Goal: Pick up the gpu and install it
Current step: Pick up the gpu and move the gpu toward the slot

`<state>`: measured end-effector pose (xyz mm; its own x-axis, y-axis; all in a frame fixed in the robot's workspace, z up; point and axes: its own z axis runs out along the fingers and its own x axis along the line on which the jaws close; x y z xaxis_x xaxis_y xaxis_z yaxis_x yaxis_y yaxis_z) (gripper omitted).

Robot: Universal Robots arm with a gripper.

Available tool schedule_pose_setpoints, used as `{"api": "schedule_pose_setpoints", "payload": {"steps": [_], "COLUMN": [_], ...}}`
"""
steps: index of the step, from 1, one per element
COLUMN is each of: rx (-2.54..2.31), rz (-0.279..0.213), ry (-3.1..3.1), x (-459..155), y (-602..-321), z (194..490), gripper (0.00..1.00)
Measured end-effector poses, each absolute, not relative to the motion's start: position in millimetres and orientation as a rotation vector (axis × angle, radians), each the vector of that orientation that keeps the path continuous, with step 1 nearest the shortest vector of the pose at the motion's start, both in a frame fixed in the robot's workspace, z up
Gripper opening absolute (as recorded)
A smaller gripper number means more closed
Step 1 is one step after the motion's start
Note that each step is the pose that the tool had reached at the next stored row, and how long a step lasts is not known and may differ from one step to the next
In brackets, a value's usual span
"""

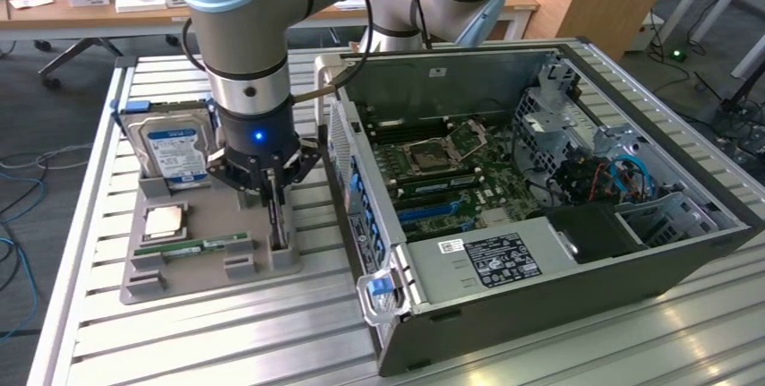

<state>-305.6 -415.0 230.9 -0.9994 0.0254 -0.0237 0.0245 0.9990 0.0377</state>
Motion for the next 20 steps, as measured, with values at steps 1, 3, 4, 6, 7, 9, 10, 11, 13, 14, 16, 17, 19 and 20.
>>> {"api": "schedule_pose_setpoints", "payload": {"steps": [1, 3, 4, 6, 7, 9, 10, 11, 13, 14, 16, 17, 19, 20], "rx": [0.039, 0.039, 0.039, 0.039, 0.039, 0.039, 0.039, 0.039, 0.039, 0.039, 0.039, 0.039, 0.039, 0.039], "rz": [0.058, 0.058, 0.059, 0.059, 0.059, 0.059, 0.058, 0.058, 0.058, 0.058, 0.058, 0.058, 0.058, 0.058], "ry": [3.117, 3.117, 3.117, 3.116, 3.116, 3.117, 3.117, 3.117, 3.117, 3.117, 3.117, 3.117, 3.117, 3.117], "x": [-305.6, -305.6, -305.6, -305.5, -305.5, -305.6, -305.6, -305.6, -305.6, -305.6, -305.6, -305.6, -305.6, -305.6], "y": [-415.0, -415.0, -415.0, -415.0, -415.0, -415.0, -415.0, -415.0, -415.0, -415.0, -415.0, -415.0, -415.0, -415.0], "z": [230.9, 230.9, 230.9, 231.0, 231.1, 231.7, 232.2, 232.7, 234.0, 234.8, 236.6, 237.5, 239.7, 240.9], "gripper": [0.26, 0.26, 0.26, 0.26, 0.26, 0.26, 0.26, 0.26, 0.26, 0.26, 0.26, 0.26, 0.26, 0.26]}}
